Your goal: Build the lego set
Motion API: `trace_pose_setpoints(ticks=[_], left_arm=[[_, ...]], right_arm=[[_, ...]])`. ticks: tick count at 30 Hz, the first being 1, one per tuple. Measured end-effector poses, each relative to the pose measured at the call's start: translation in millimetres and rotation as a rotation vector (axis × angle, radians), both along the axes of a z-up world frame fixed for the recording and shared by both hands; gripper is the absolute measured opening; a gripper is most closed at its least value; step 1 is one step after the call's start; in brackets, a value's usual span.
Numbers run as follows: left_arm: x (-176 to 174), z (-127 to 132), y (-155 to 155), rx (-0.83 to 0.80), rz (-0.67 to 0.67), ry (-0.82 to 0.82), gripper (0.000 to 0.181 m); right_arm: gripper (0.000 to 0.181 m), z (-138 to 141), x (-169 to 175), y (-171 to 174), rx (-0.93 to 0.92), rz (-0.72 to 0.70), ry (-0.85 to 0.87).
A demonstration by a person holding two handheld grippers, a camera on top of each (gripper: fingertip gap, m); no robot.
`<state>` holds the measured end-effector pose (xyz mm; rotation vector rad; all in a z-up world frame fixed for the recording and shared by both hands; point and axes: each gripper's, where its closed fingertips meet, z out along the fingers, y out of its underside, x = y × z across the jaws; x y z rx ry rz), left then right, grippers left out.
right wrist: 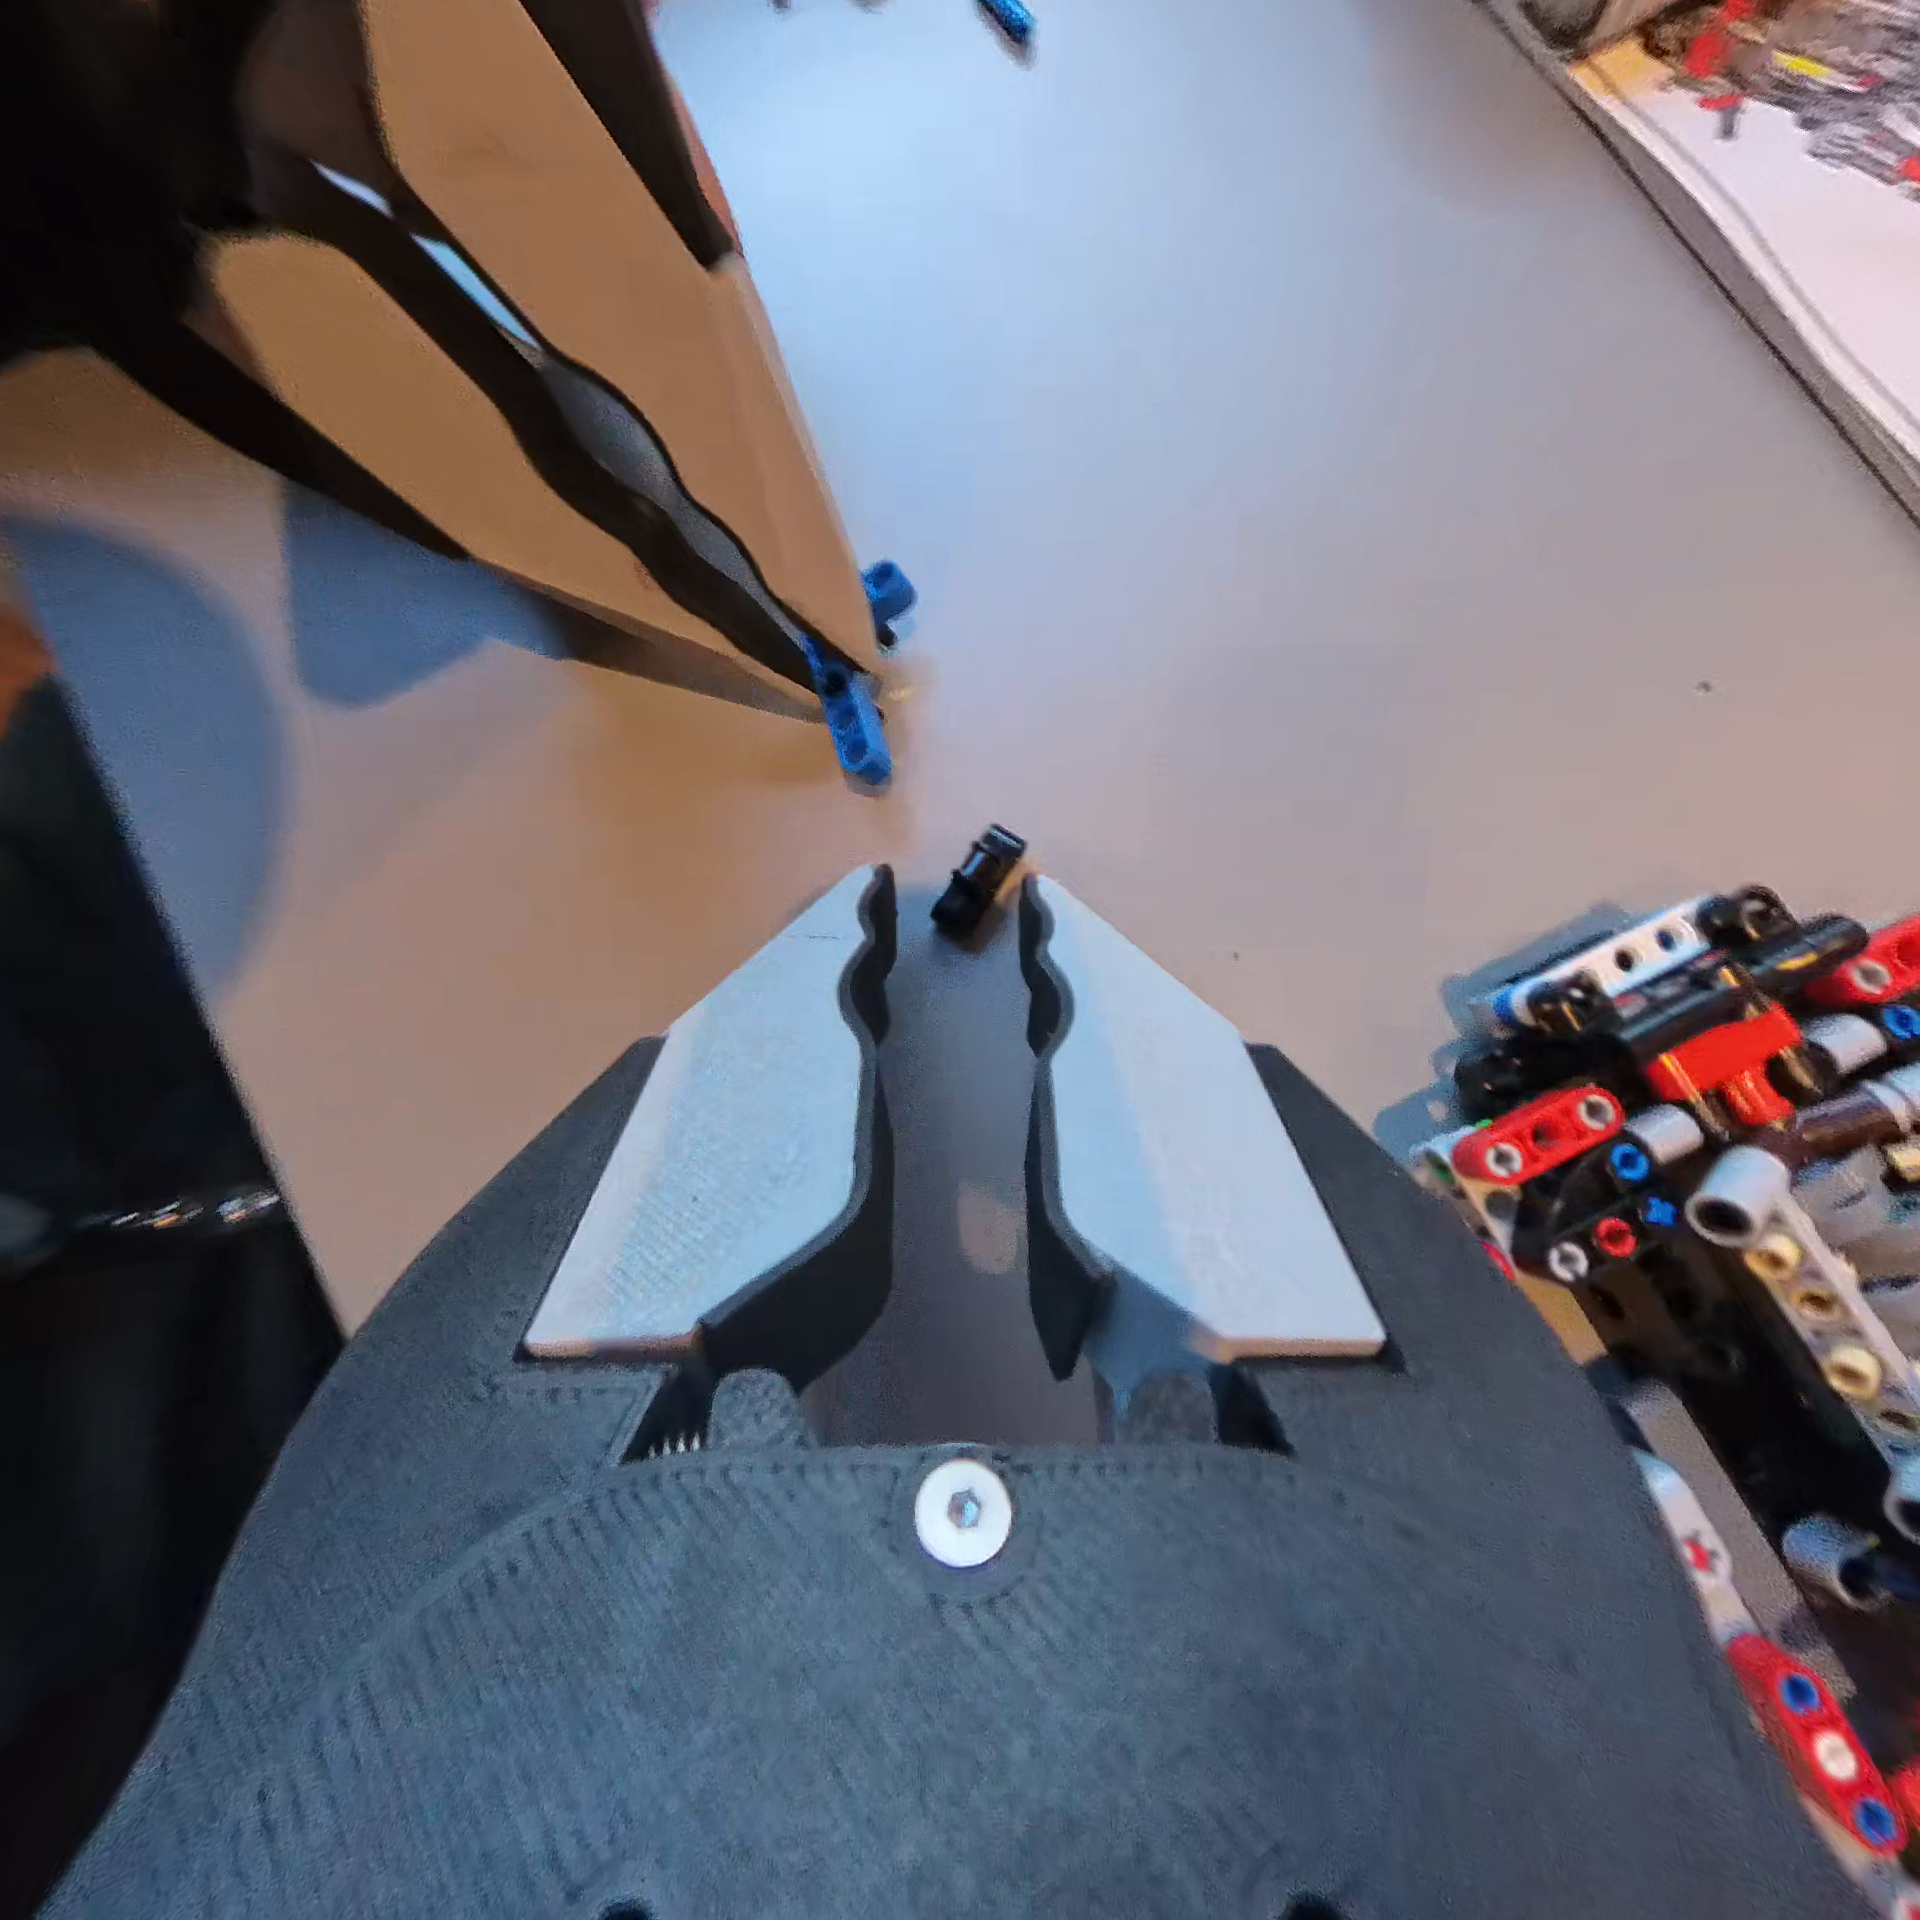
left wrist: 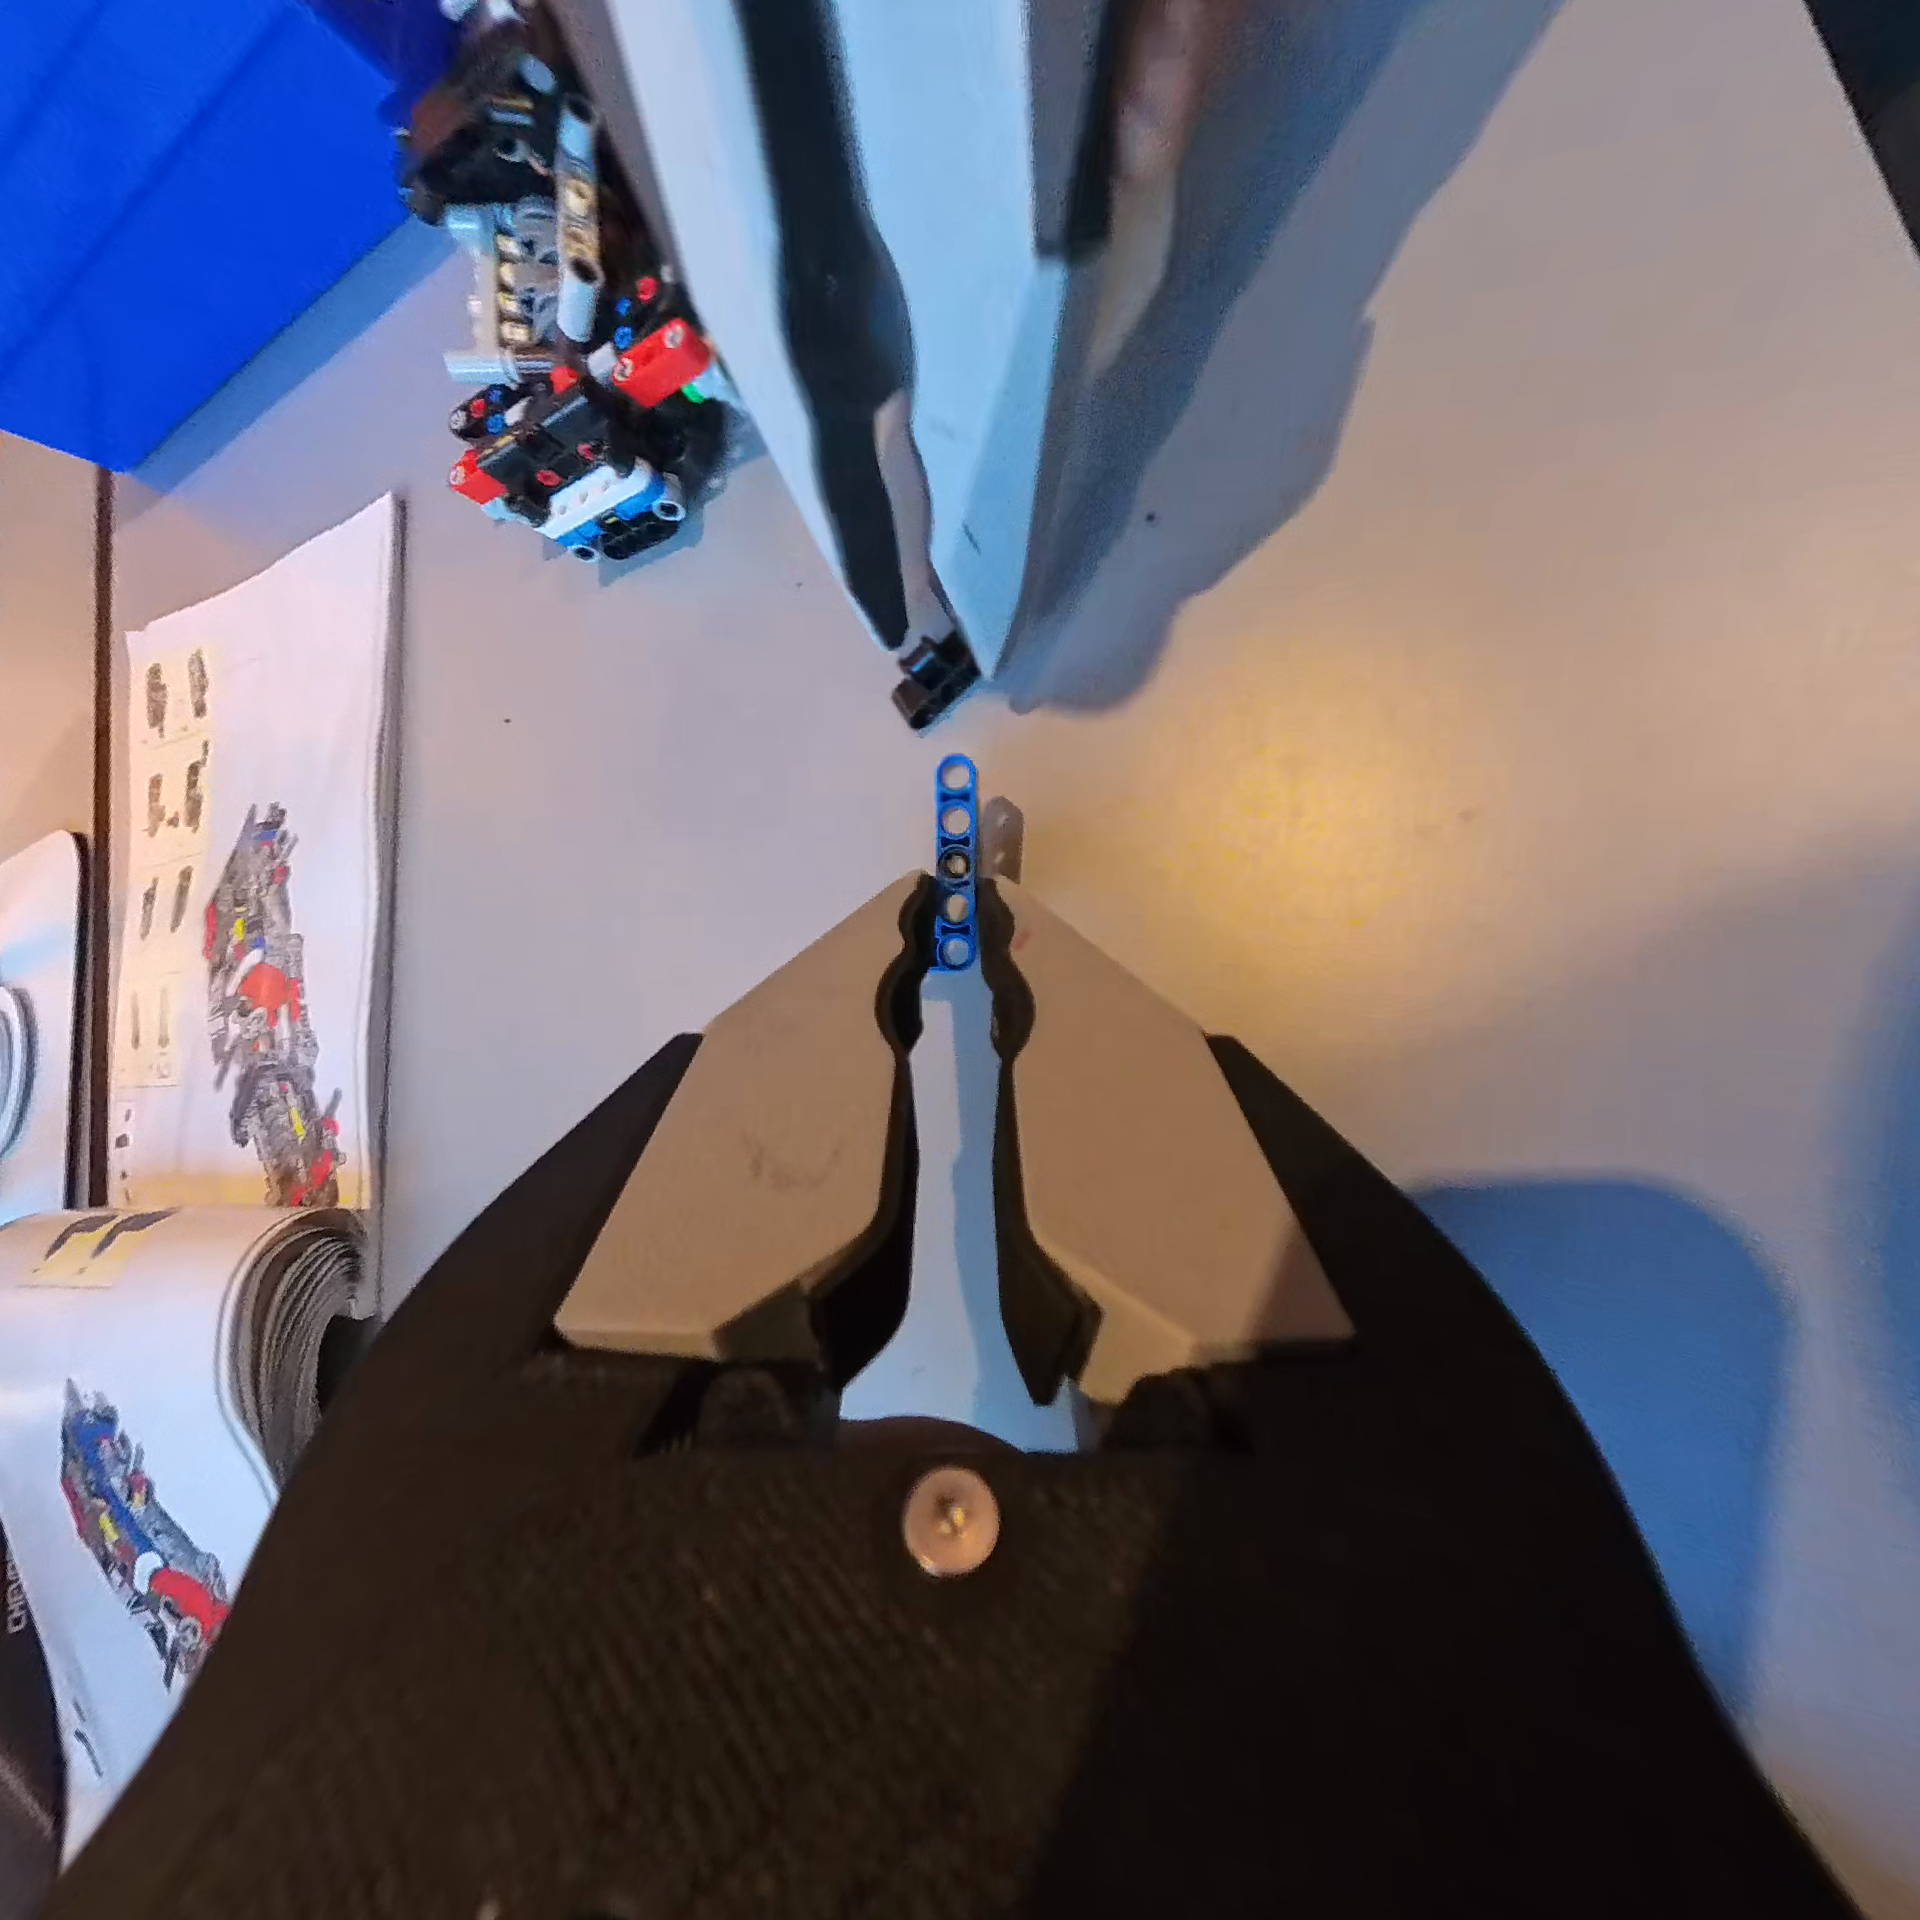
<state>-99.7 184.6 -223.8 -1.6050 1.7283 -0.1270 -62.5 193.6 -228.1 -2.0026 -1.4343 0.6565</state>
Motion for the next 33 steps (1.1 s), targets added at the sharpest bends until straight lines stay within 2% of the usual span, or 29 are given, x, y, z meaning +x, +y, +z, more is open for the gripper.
trace_pose_setpoints(ticks=[3,4,7,12,14,16,19,22,25,27,29,33], left_arm=[[0,4,4,0.003,0.024,-0.029,0.005],[-1,4,5,0.002,0.028,-0.035,0.005],[-3,3,9,0.001,0.046,-0.045,0.005],[-7,-3,13,-0.005,0.065,-0.034,0.005],[-7,-3,13,-0.007,0.065,-0.033,0.005],[-7,-3,12,-0.008,0.064,-0.033,0.005],[-7,-4,11,-0.019,0.062,-0.039,0.005],[-8,-3,11,-0.024,0.065,-0.043,0.005],[-9,-3,12,-0.025,0.066,-0.042,0.005],[-9,-3,11,-0.019,0.062,-0.04,0.005],[-8,-3,11,-0.015,0.06,-0.038,0.005],[-9,-4,12,-0.013,0.065,-0.033,0.005]], right_arm=[[0.013,-4,-2,7,0.093,-0.031,-0.024],[0.005,-2,-4,7,0.133,-0.009,-0.019],[0.004,3,1,13,0.347,0.095,-0.137],[0.006,-4,17,9,0.932,0.523,-0.533],[0.004,-4,19,3,1.008,0.632,-0.566],[0.005,-4,24,-5,0.909,0.658,-0.564],[0.023,1,32,-16,0.783,0.674,-0.531],[0.024,1,36,-28,0.694,0.673,-0.484],[0.016,1,37,-20,0.577,0.514,-0.414],[0.023,-4,40,-6,0.476,0.399,-0.383],[0.019,-5,36,-1,0.38,0.351,-0.302],[0.018,-8,31,-23,0.107,0.437,-0.196]])
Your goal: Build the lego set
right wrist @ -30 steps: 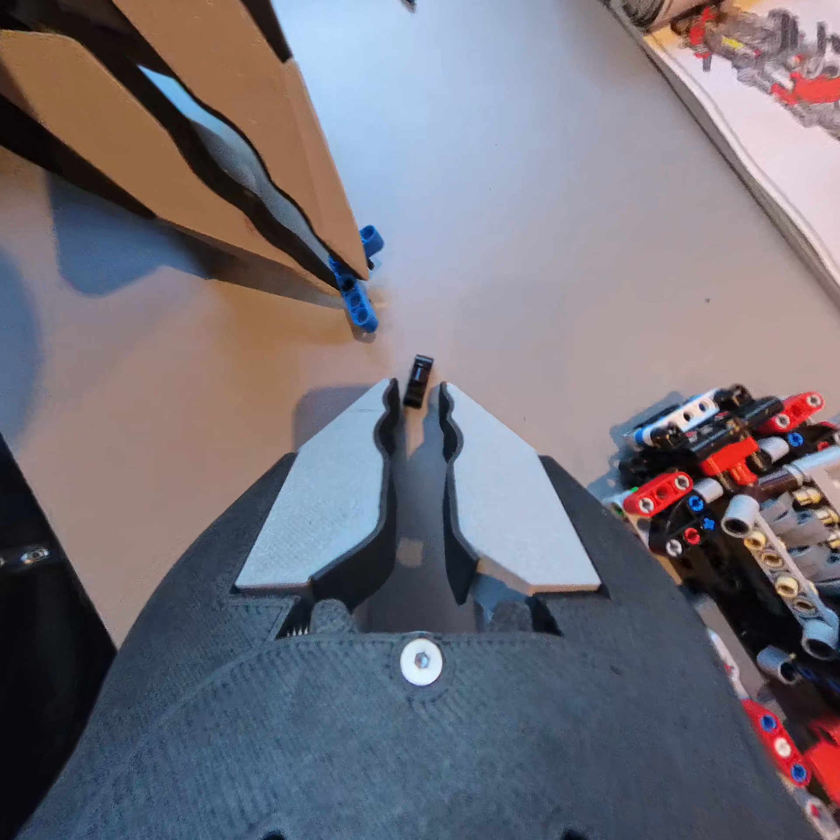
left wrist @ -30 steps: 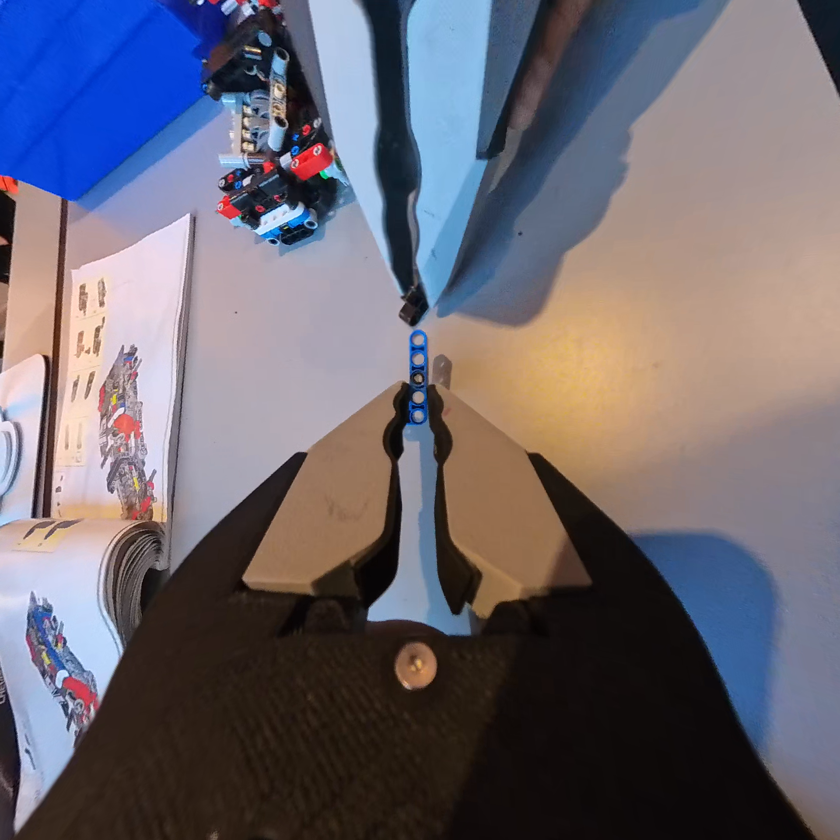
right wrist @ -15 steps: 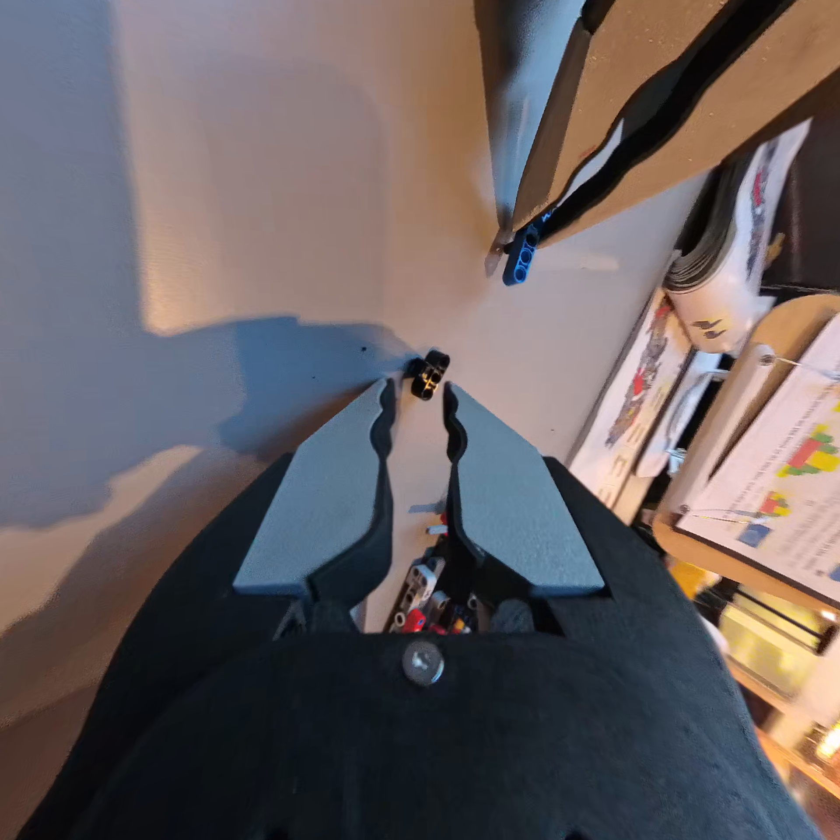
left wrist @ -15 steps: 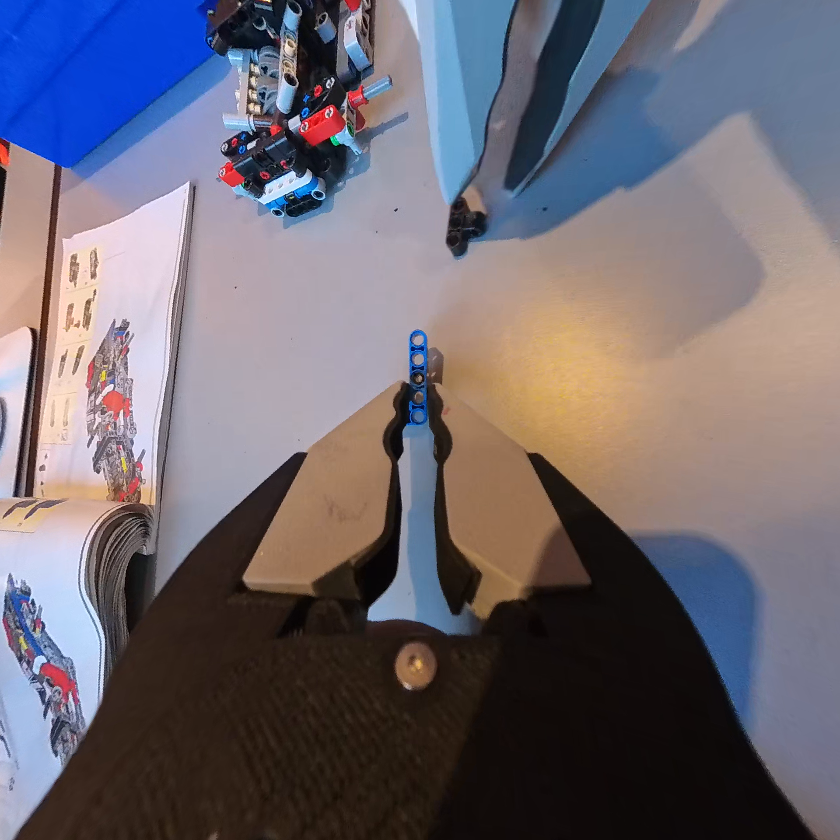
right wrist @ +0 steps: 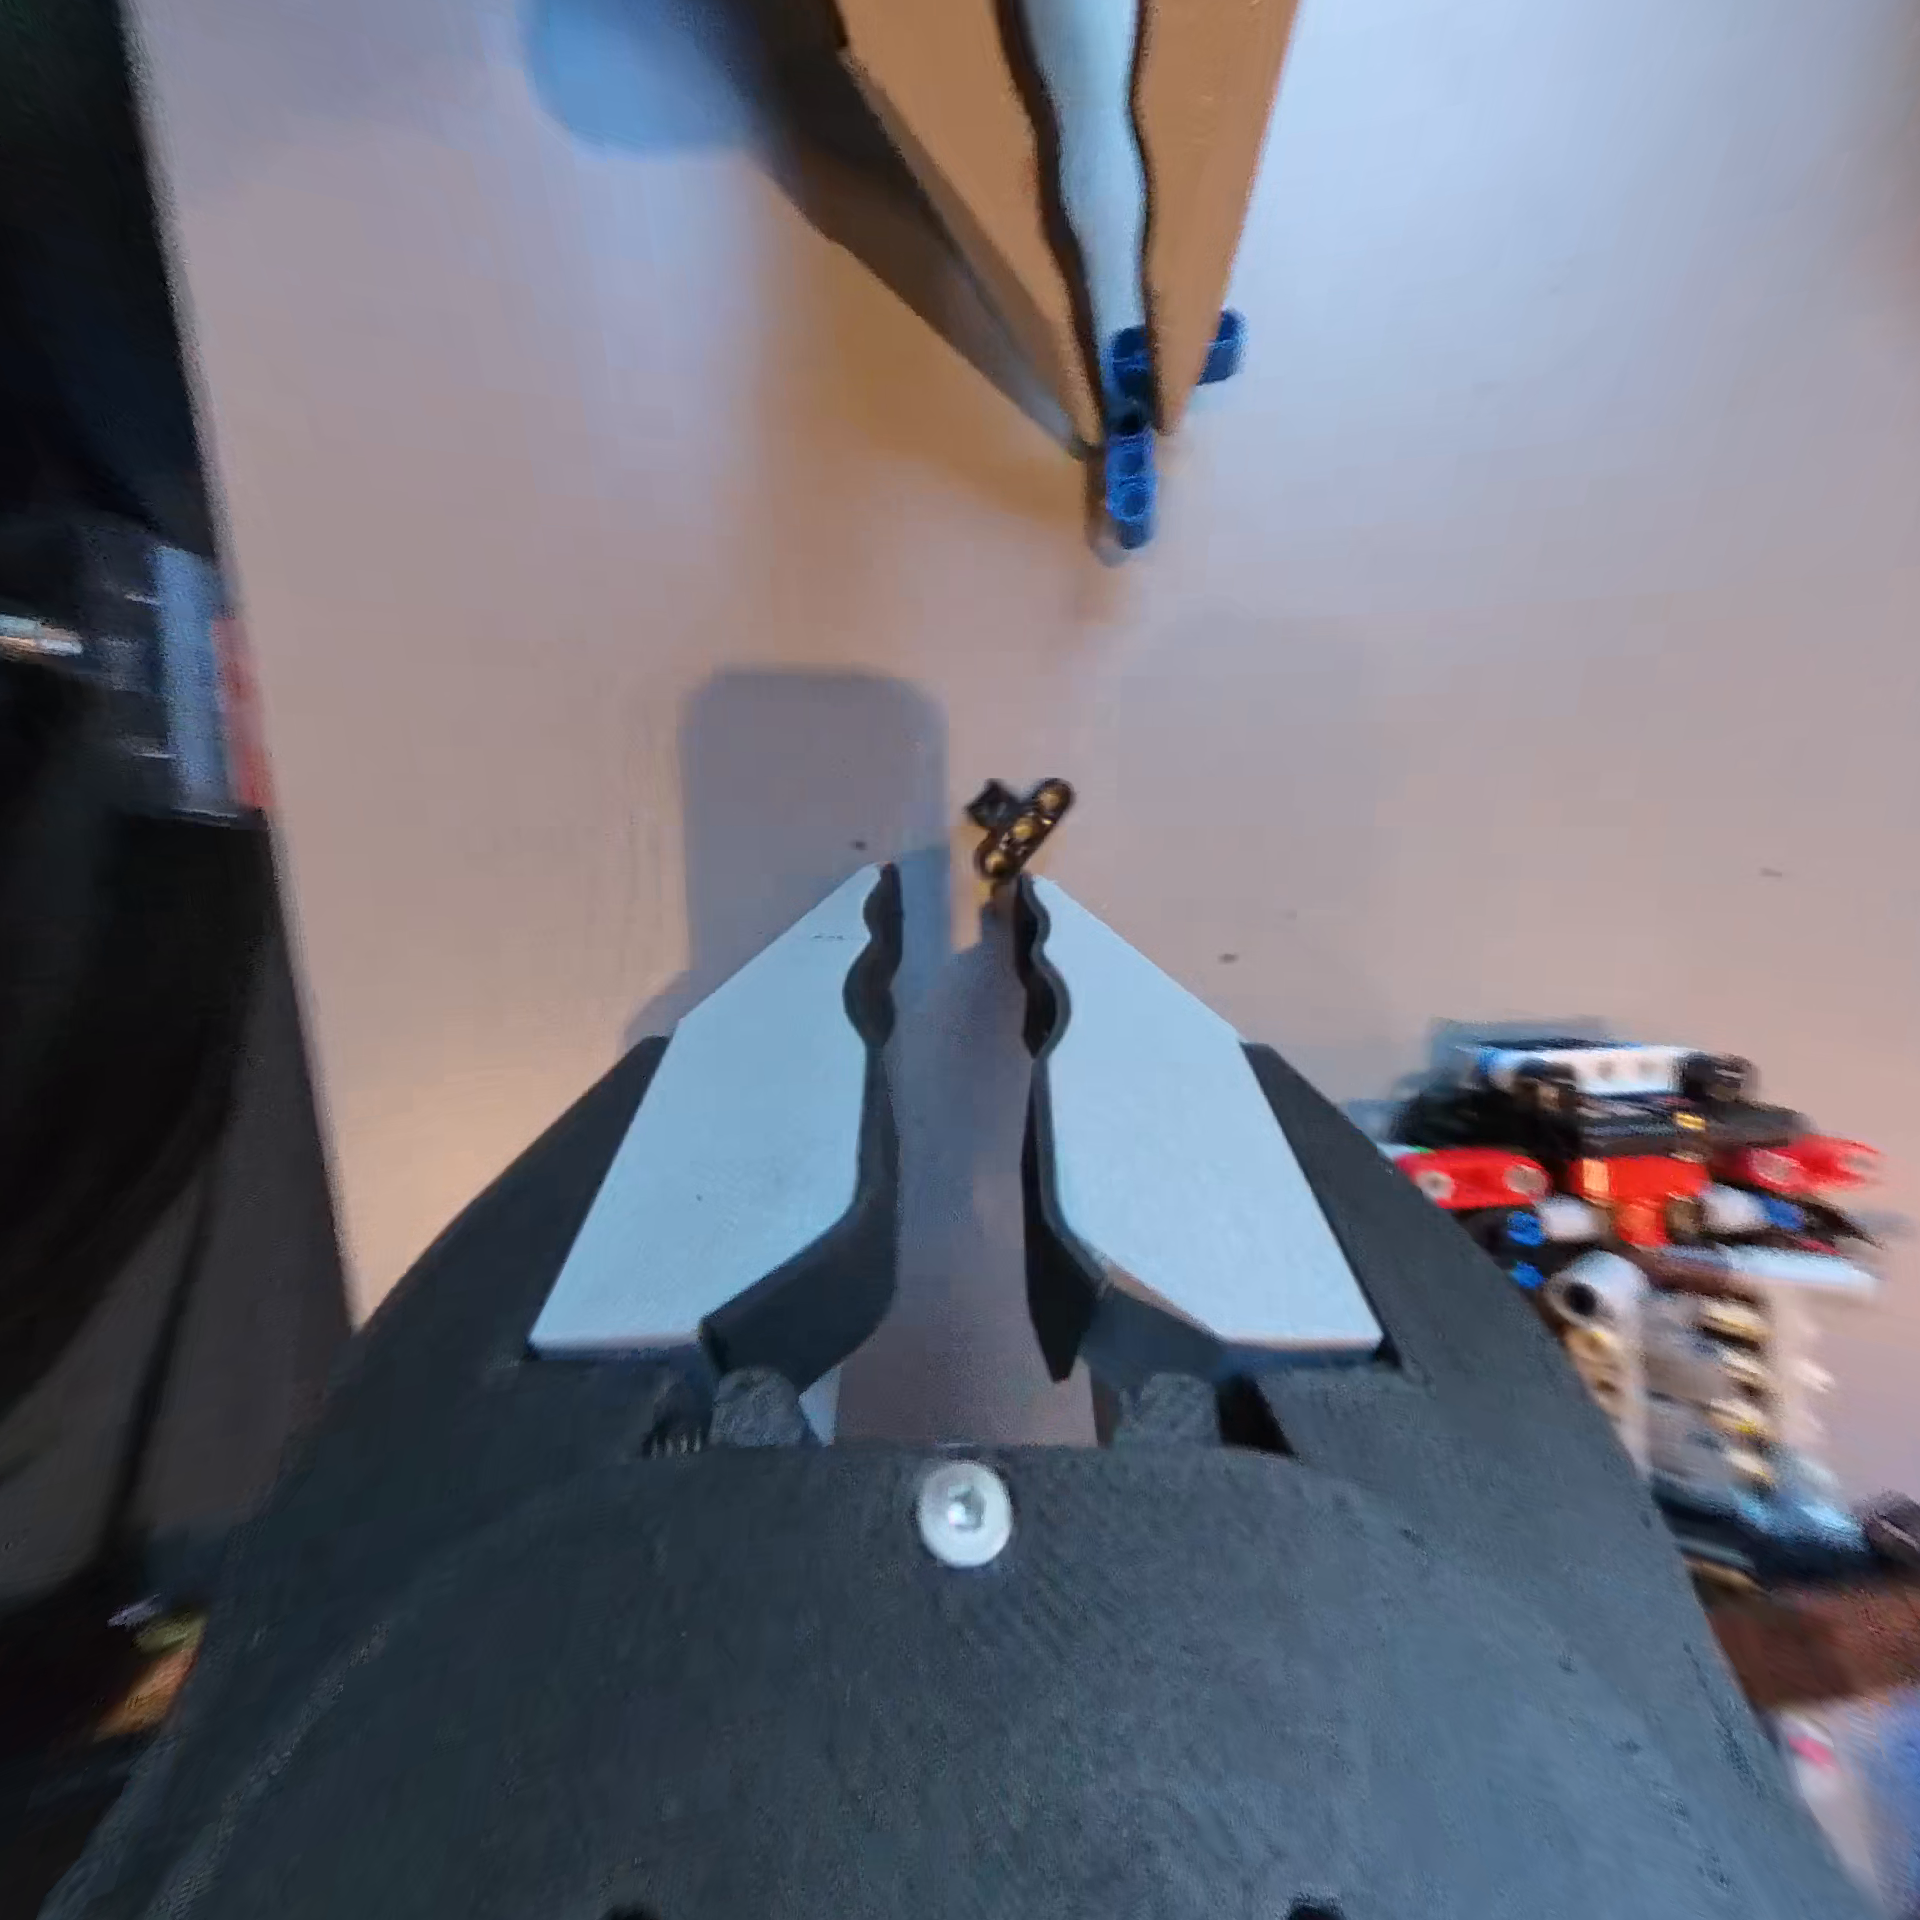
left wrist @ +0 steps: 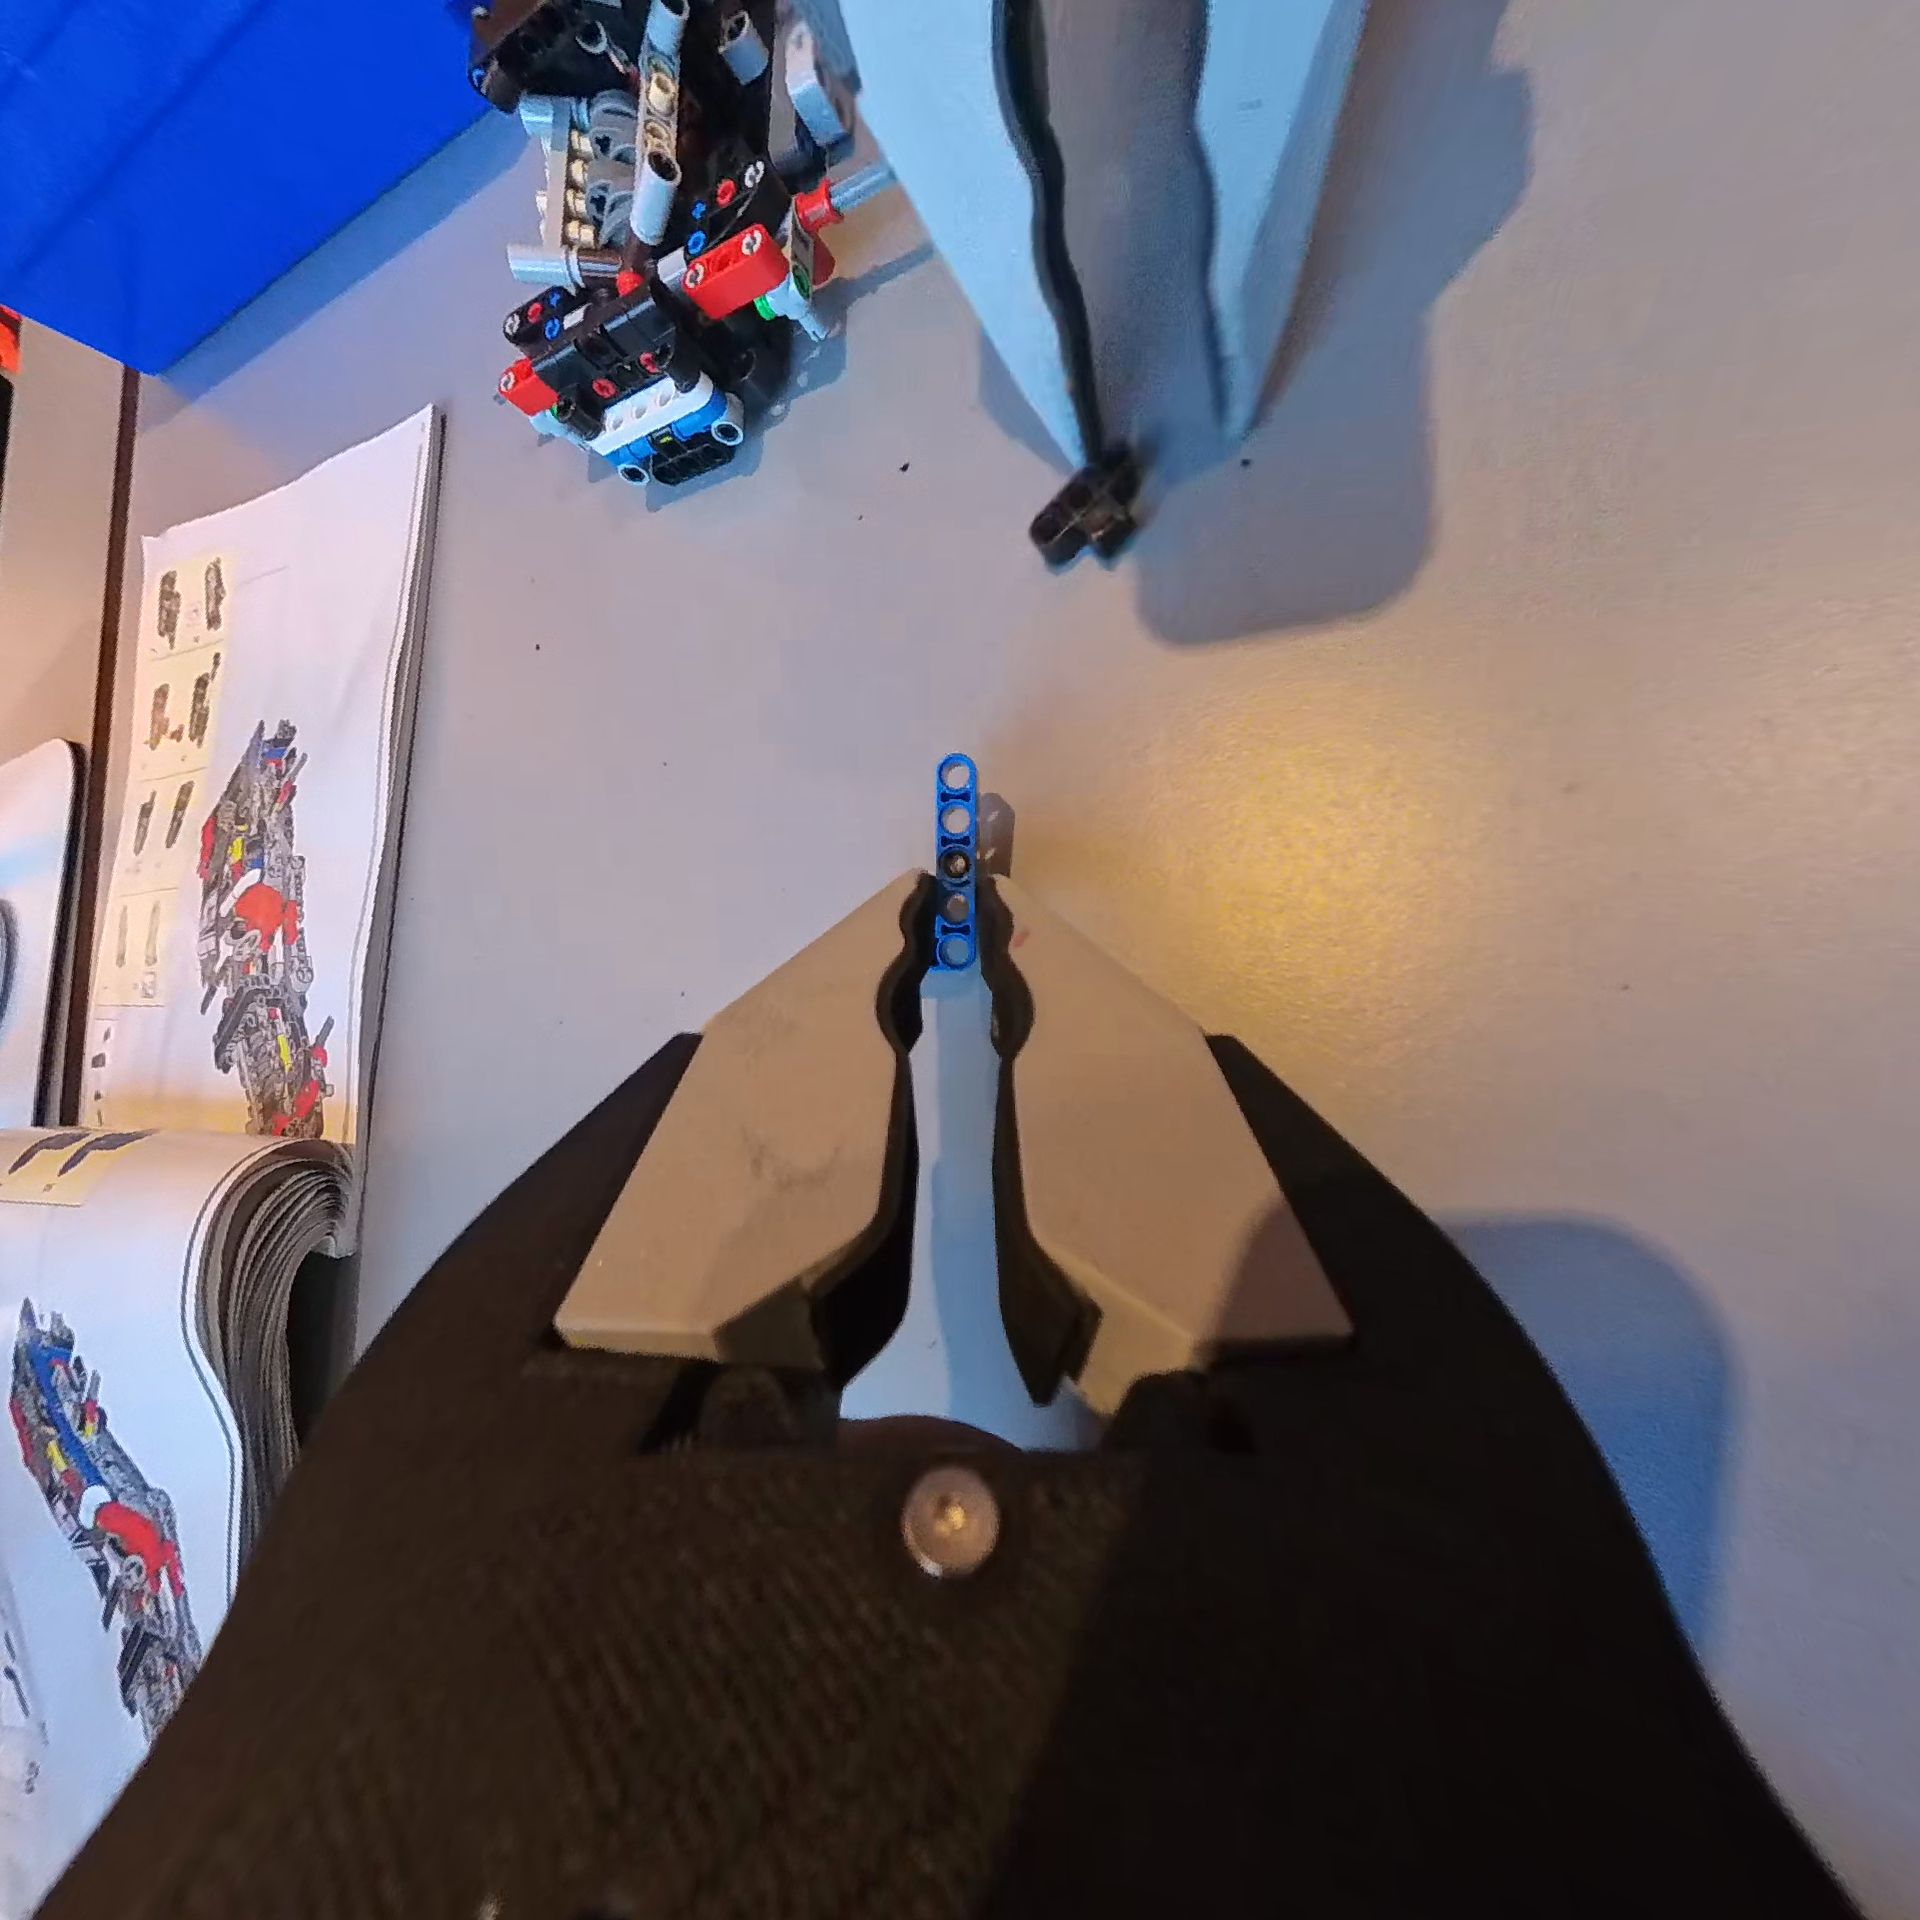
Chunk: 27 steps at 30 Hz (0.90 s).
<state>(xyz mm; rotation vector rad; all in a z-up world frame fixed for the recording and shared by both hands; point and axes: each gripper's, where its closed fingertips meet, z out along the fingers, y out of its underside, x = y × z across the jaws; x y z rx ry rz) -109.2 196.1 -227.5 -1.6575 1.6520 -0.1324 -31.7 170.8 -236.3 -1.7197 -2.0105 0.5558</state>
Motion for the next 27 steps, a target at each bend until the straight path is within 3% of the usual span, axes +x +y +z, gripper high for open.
trace_pose_setpoints(ticks=[3,6,16,21,27], left_arm=[[-2,0,1,-0.001,0.005,-0.002,0.005],[-3,1,1,-0.002,0.008,-0.008,0.005],[-6,2,6,0.027,0.031,-0.006,0.005],[-7,5,16,0.074,0.075,-0.022,0.005],[-9,2,22,0.091,0.101,-0.009,0.005]], right_arm=[[0.028,3,-2,-20,-0.134,0.02,-0.015],[0.028,5,-10,-31,-0.092,0.047,0.019],[0.014,2,6,-9,-0.032,-0.147,0.092],[0.004,1,12,-3,-0.028,-0.167,0.106],[0.005,1,-6,-4,-0.029,-0.15,0.148]])
